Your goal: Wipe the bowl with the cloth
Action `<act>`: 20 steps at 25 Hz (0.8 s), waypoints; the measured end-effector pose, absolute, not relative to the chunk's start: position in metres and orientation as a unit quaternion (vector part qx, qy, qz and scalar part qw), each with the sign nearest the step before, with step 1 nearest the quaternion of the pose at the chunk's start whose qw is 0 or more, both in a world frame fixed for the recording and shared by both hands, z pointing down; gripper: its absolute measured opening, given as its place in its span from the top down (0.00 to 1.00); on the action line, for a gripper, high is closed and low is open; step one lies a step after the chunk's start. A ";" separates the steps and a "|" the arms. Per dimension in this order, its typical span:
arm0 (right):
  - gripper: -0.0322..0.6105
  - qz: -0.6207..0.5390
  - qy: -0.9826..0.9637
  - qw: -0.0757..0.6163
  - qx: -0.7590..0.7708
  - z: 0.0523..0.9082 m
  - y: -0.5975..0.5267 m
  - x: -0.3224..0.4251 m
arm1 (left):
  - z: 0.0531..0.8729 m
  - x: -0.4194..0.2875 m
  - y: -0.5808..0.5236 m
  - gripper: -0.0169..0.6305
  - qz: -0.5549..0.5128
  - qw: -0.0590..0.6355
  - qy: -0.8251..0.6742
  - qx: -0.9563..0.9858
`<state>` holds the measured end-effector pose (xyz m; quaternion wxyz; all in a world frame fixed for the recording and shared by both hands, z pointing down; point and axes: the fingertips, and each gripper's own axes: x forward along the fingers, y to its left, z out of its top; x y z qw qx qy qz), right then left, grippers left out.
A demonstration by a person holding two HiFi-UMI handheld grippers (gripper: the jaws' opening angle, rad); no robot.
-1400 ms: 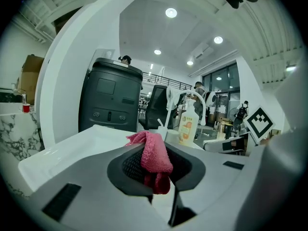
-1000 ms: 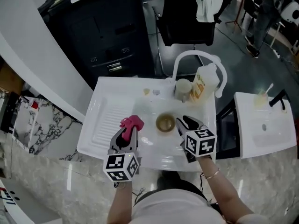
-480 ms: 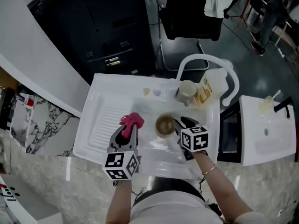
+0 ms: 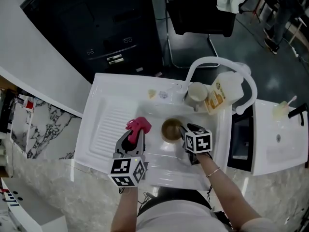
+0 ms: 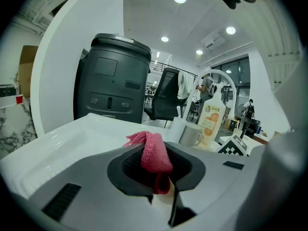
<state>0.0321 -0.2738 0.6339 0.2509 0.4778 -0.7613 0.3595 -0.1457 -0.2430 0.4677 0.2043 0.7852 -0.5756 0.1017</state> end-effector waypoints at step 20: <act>0.69 0.430 -0.716 0.301 0.459 0.715 -0.284 0.028 | 0.506 -0.152 -0.258 0.84 0.126 0.240 -0.589 0.761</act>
